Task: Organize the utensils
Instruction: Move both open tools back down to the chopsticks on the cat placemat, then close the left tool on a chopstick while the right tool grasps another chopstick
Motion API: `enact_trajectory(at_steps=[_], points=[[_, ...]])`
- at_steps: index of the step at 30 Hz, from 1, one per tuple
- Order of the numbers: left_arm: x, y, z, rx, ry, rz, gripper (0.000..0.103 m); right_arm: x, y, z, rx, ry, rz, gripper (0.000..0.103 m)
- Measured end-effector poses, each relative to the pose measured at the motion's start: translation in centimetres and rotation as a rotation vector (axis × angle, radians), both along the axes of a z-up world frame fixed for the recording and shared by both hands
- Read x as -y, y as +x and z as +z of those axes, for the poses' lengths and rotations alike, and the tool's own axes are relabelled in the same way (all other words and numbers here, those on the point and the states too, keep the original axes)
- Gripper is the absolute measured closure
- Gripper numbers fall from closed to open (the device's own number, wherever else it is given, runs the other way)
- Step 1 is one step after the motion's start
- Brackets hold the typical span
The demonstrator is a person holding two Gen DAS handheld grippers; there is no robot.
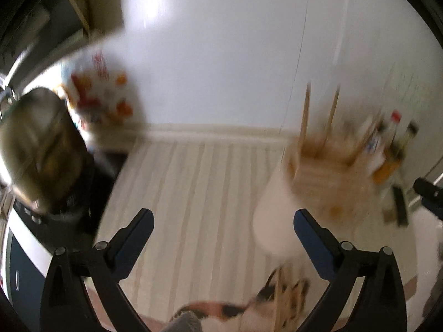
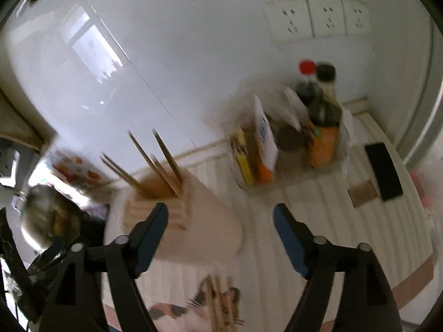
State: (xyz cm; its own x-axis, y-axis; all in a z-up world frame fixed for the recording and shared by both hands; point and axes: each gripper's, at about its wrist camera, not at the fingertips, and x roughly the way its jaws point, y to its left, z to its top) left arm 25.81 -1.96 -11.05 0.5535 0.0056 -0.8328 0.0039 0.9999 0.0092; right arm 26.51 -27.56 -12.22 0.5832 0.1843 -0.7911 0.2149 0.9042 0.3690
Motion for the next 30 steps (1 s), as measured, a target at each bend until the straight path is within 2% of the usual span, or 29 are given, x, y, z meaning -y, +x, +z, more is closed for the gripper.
enact_trajectory(at_steps=[2,6,11,13,16,17,18,20,22,23,24,26,28,30], points=[[-0.1,-0.8,-2.6,-0.047,0.027,0.005,0.0,-0.6,-1.1,-2.3,-0.05,-0.02,0.011,0.021],[-0.1,-2.0,-8.8,-0.168,0.098,0.012,0.0,-2.3,-2.7,-8.8,-0.206,0.003,0.048,0.022],[-0.1,-3.2,-14.9,-0.295,0.183,0.0,0.0,-5.3,-4.5,-17.2,-0.409,0.042,0.116,0.048],[0.1,-3.9,-16.7,-0.334,0.192,-0.01,0.0,-6.3,-4.9,-19.2,-0.453,0.044,0.138,0.049],[0.5,-4.7,-18.4,-0.386,0.167,-0.024,0.002,-8.1,-5.5,-21.2,-0.489,0.027,0.187,0.05],[0.6,-4.7,-18.5,-0.396,0.152,-0.027,0.002,-8.9,-5.7,-21.9,-0.502,0.001,0.211,0.053],[0.8,-4.8,-18.7,-0.409,0.125,-0.036,0.009,-9.4,-5.8,-22.4,-0.511,-0.019,0.23,0.058],[1.5,-4.8,-18.8,-0.433,0.067,-0.058,0.023,-10.2,-6.3,-22.2,-0.48,-0.122,0.264,0.08],[2.6,-4.9,-19.0,-0.464,-0.016,-0.097,0.039,-9.9,-6.5,-22.2,-0.501,-0.19,0.248,0.102],[3.1,-4.9,-19.1,-0.475,-0.045,-0.11,0.045,-9.2,-6.7,-22.3,-0.514,-0.21,0.227,0.102],[3.8,-4.9,-19.2,-0.485,-0.068,-0.127,0.056,-8.0,-7.0,-22.6,-0.525,-0.195,0.201,0.103],[5.3,-5.0,-19.4,-0.5,-0.097,-0.172,0.068,-6.1,-7.6,-22.6,-0.537,-0.174,0.163,0.103],[7.0,-5.1,-19.7,-0.511,-0.081,-0.222,0.075,-4.1,-8.2,-22.6,-0.545,-0.148,0.125,0.103],[8.5,-5.3,-19.7,-0.496,-0.06,-0.265,0.076,-1.9,-9.0,-22.7,-0.554,-0.084,0.074,0.103]])
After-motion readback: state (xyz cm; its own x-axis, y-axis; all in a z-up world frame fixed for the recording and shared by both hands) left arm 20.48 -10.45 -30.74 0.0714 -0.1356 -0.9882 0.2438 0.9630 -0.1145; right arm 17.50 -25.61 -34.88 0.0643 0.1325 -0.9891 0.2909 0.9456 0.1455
